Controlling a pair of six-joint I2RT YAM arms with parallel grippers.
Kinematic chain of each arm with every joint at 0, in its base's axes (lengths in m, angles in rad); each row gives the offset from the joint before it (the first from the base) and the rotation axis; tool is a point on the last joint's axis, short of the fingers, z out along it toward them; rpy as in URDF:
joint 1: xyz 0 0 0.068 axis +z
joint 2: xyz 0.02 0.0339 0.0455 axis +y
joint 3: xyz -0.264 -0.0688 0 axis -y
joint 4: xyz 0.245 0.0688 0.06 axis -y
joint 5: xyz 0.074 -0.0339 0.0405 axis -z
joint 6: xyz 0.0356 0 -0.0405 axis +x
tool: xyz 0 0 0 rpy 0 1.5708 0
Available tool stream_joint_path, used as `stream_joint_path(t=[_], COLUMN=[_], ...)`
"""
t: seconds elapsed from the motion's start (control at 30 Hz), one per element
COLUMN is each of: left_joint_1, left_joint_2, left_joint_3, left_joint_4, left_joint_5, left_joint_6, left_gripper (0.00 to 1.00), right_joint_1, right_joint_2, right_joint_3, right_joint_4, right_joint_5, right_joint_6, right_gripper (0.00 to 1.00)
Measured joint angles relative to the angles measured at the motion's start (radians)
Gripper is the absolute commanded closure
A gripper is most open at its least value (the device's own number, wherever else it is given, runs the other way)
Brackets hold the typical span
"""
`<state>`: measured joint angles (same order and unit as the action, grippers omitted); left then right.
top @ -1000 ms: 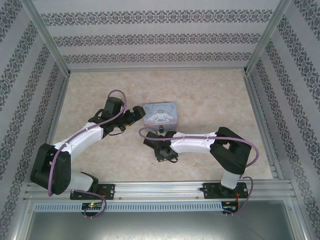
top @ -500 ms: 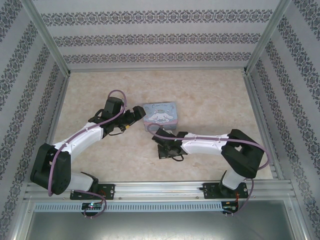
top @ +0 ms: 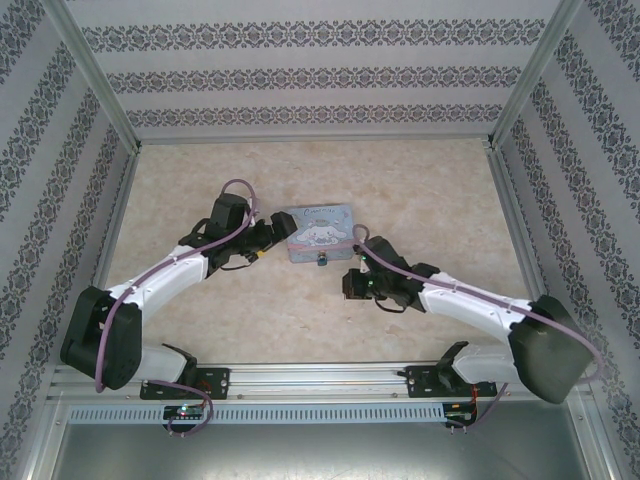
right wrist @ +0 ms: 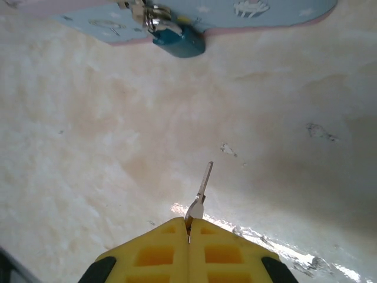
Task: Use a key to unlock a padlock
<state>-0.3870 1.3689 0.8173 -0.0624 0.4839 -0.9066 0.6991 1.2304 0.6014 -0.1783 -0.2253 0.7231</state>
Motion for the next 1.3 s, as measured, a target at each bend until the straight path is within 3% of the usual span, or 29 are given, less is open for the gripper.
stream_joint_path(t=[0.23,0.5,0.73,0.93,1.3], left_joint_1=[-0.1,-0.203,-0.241,-0.26,-0.267], left_joint_2=[0.053,0.177,0.232,0.259,0.259], left_joint_3=[0.003,0.089,0.119,0.118,0.005], left_joint_4=[0.08,0.124,0.175,0.216,0.547], left_joint_5=[0.044,0.071,0.09,0.093,0.1], left_joint_6=[-0.027,-0.063,-0.098,-0.127,-0.322], left_gripper=[0.01,0.13,0.28,0.32,0.38], right_joint_1=[-0.144,-0.201,-0.207,-0.22,-0.278], right_joint_2=[-0.152,-0.174,-0.158,-0.158,-0.173], right_joint_3=[-0.09,-0.094,-0.094,-0.094,-0.123], right_joint_4=[0.116,0.153,0.154,0.175,0.351], right_joint_5=[-0.202,-0.372,-0.409,-0.421,-0.491], right_joint_6=[-0.028,-0.079,-0.096,-0.092,0.054], right_gripper=[1.0,1.0,1.0,1.0,1.0])
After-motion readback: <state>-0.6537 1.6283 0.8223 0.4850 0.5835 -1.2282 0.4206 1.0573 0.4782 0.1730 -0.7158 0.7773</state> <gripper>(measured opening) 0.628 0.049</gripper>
